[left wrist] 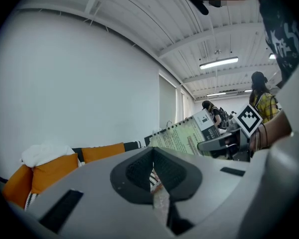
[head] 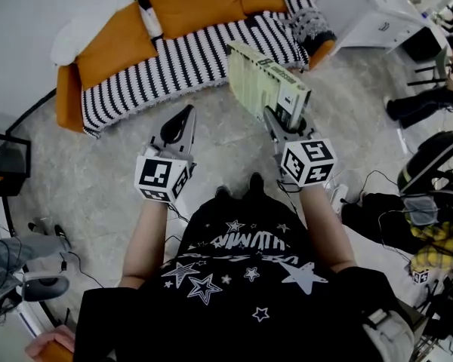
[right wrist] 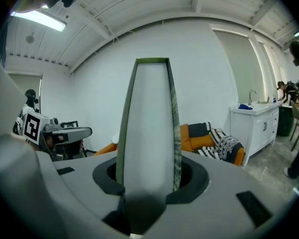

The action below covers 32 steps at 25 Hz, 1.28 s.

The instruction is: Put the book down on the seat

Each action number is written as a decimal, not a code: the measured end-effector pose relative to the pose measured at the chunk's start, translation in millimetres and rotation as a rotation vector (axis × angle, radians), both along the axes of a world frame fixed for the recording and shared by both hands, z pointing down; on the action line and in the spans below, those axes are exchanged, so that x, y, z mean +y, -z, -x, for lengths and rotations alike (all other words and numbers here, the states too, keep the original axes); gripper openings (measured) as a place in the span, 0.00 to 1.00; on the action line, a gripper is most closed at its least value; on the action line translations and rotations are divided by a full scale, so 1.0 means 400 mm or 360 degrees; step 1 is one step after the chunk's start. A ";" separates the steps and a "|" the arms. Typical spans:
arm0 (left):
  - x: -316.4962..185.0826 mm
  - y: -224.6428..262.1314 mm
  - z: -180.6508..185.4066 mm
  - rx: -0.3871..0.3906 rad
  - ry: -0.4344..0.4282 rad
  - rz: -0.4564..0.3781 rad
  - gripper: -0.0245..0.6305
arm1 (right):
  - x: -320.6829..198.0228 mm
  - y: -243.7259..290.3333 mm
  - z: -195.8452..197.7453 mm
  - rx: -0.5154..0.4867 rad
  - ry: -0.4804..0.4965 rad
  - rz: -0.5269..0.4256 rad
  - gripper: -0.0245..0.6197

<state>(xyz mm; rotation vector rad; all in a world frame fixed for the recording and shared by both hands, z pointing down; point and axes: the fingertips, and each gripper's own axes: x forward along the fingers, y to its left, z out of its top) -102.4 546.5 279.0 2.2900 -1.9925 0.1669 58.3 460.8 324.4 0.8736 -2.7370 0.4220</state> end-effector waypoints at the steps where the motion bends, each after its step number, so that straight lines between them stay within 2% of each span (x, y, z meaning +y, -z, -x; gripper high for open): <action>1: 0.007 -0.001 0.008 -0.0002 0.0001 0.0007 0.05 | 0.002 -0.002 0.006 -0.0005 -0.0008 0.0007 0.31; 9: 0.012 -0.002 0.084 0.0013 0.0012 0.0018 0.05 | -0.003 -0.016 0.050 -0.0024 -0.0078 0.0061 0.31; 15: -0.048 -0.039 0.076 0.0064 0.0004 0.0059 0.05 | -0.045 -0.048 0.024 -0.0027 -0.0110 0.0109 0.31; 21: -0.171 -0.052 0.086 0.0060 -0.0010 0.0068 0.05 | -0.183 -0.084 0.022 -0.0062 -0.0168 0.0155 0.31; 25: -0.286 -0.058 0.109 0.0102 0.0001 0.0073 0.05 | -0.296 -0.108 0.026 -0.0071 -0.0197 0.0184 0.31; 32: -0.449 -0.059 0.040 0.0073 -0.0014 0.0074 0.05 | -0.478 -0.119 -0.040 -0.0091 -0.0230 0.0218 0.31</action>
